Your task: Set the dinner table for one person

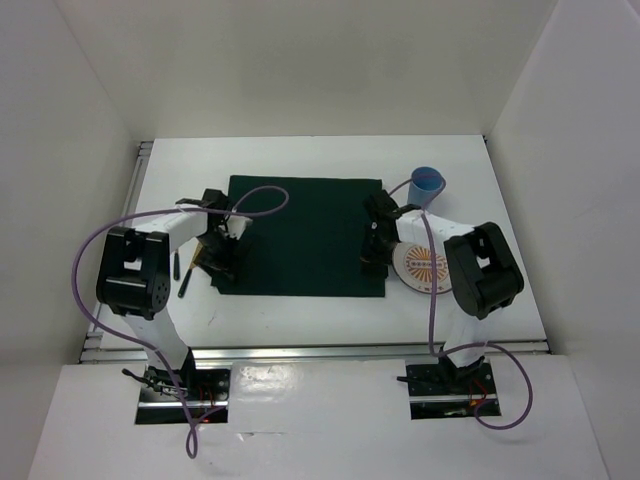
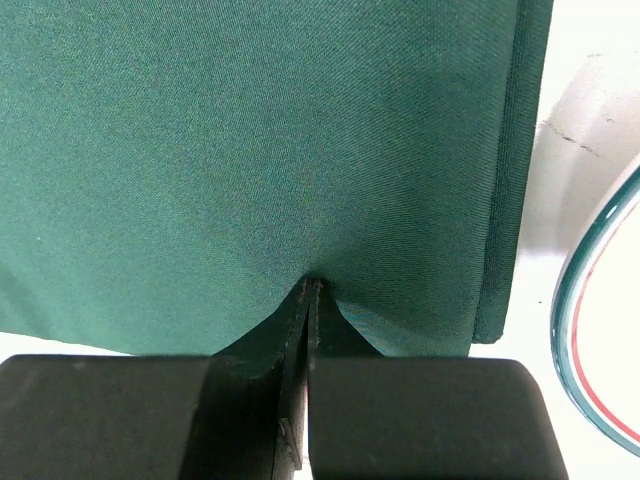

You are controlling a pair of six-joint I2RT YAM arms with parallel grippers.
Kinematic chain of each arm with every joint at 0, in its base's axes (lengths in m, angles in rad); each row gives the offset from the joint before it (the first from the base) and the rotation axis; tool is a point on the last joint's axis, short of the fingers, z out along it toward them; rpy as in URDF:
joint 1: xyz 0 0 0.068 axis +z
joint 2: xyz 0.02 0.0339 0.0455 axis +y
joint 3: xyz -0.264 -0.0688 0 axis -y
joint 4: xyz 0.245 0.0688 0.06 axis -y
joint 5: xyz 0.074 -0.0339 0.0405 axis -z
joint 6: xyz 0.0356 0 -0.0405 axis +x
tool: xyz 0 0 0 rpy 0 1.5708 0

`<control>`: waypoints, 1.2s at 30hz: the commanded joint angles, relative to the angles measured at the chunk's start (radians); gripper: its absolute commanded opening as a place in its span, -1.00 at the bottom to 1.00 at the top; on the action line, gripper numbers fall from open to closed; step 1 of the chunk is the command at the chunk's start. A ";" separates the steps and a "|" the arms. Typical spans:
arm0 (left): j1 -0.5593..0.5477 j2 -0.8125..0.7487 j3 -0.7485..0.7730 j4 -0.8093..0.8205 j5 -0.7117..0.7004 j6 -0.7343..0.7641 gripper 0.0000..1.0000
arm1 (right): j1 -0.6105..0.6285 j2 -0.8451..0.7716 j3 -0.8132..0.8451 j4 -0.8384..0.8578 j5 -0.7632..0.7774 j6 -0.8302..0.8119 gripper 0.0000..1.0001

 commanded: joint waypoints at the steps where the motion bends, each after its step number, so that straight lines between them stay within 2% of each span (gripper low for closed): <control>1: -0.032 0.004 -0.045 0.025 0.031 -0.001 0.57 | -0.008 0.032 -0.072 0.017 0.084 0.007 -1.00; 9: -0.076 -0.016 -0.094 -0.006 0.040 0.008 0.54 | -0.017 -0.014 -0.072 -0.002 0.167 -0.075 -1.00; 12: -0.085 -0.036 -0.074 -0.030 0.094 0.017 0.54 | -0.029 0.013 -0.044 -0.012 0.199 -0.102 -1.00; 19: -0.086 -0.210 0.012 0.025 0.054 0.008 0.63 | -0.029 -0.074 -0.003 -0.005 0.186 -0.150 -1.00; 24: -0.086 -0.157 0.088 0.004 0.010 -0.015 0.63 | -0.029 -0.100 0.008 -0.031 0.175 -0.170 -0.86; 28: -0.086 -0.086 0.078 0.036 -0.001 -0.038 0.63 | -0.029 -0.109 0.022 -0.009 0.152 -0.170 -0.77; 32: -0.086 -0.037 0.052 0.069 -0.050 -0.061 0.63 | -0.040 -0.155 0.054 -0.040 0.153 -0.148 -0.57; 35: -0.086 -0.028 0.030 0.097 -0.059 -0.070 0.63 | -0.098 -0.218 0.089 -0.118 0.186 -0.108 -0.09; 36: -0.086 -0.028 0.030 0.111 -0.059 -0.070 0.63 | -0.161 -0.252 0.100 -0.143 0.186 -0.108 0.29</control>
